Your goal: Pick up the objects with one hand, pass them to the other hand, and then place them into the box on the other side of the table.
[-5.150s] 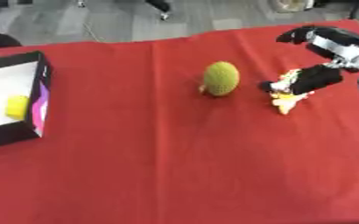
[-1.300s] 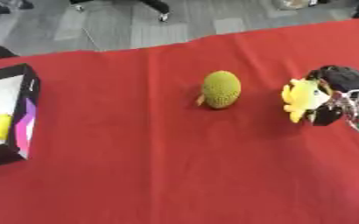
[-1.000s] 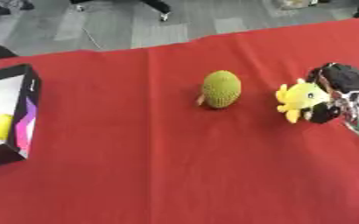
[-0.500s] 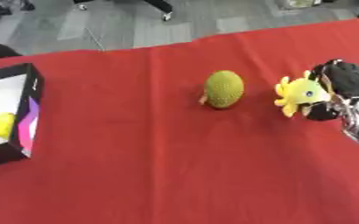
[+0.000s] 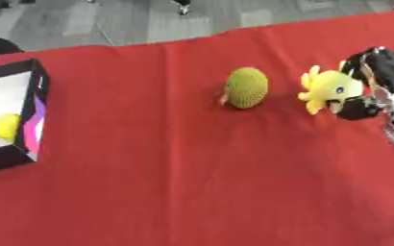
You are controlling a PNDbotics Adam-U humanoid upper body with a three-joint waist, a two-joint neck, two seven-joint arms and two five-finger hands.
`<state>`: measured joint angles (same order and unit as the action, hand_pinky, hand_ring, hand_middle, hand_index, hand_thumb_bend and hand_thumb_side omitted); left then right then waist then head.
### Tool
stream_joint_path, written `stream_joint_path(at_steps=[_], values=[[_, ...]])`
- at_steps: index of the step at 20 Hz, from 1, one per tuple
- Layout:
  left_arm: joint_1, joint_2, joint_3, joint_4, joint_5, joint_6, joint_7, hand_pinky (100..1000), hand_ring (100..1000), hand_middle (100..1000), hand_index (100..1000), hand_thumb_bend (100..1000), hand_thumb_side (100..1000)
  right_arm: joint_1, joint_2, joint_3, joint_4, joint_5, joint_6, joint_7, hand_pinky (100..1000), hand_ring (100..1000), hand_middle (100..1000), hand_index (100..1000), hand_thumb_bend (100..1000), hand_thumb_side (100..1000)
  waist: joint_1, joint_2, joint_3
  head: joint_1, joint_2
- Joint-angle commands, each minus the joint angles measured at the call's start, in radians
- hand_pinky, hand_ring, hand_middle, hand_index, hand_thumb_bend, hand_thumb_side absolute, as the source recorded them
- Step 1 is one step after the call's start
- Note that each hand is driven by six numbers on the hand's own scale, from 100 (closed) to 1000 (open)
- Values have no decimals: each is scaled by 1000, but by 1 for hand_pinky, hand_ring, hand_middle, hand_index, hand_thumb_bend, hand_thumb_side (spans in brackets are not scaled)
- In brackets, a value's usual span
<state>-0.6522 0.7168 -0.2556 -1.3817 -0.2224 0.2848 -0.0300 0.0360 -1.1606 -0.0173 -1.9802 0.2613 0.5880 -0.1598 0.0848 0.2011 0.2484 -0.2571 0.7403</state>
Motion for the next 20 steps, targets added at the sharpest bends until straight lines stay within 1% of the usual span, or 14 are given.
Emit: stream_joint_path(at_steps=[1, 6, 9, 11, 15, 17, 20], values=[[-7, 46, 14, -3, 2, -3, -1, 829, 706, 646, 763, 100, 532, -24, -51, -9, -20, -54, -21, -18, 748, 642, 396, 498, 294, 100, -19, -46, -4, 20, 26], [-2, 48, 13, 1, -2, -5, -4, 829, 704, 645, 763, 100, 534, -45, -45, 7, -20, -117, -53, -24, 698, 632, 393, 495, 275, 100, -29, -67, -11, 54, 30], [1, 49, 14, 3, -1, -5, -4, 829, 703, 644, 762, 100, 535, -57, -35, 18, -20, -158, -71, -30, 667, 627, 392, 494, 265, 100, -32, -75, -13, 63, 30], [2, 50, 14, 3, -1, -6, -5, 829, 701, 644, 763, 100, 536, -66, -23, 26, -20, -182, -81, -35, 630, 624, 392, 494, 249, 100, -34, -80, -14, 65, 30], [3, 52, 16, 3, 1, -7, -5, 829, 700, 644, 764, 100, 536, -95, 11, 45, -20, -238, -105, -44, 580, 621, 393, 494, 225, 100, -38, -91, -18, 75, 30], [3, 52, 18, 2, 3, -8, -4, 829, 699, 644, 764, 100, 537, -123, 40, 57, -20, -270, -112, -49, 536, 617, 393, 494, 192, 100, -39, -97, -20, 82, 30], [3, 53, 21, -2, 5, -9, -2, 828, 698, 647, 766, 100, 534, -169, 84, 78, -20, -311, -115, -63, 511, 615, 394, 494, 169, 100, -39, -104, -22, 88, 30]])
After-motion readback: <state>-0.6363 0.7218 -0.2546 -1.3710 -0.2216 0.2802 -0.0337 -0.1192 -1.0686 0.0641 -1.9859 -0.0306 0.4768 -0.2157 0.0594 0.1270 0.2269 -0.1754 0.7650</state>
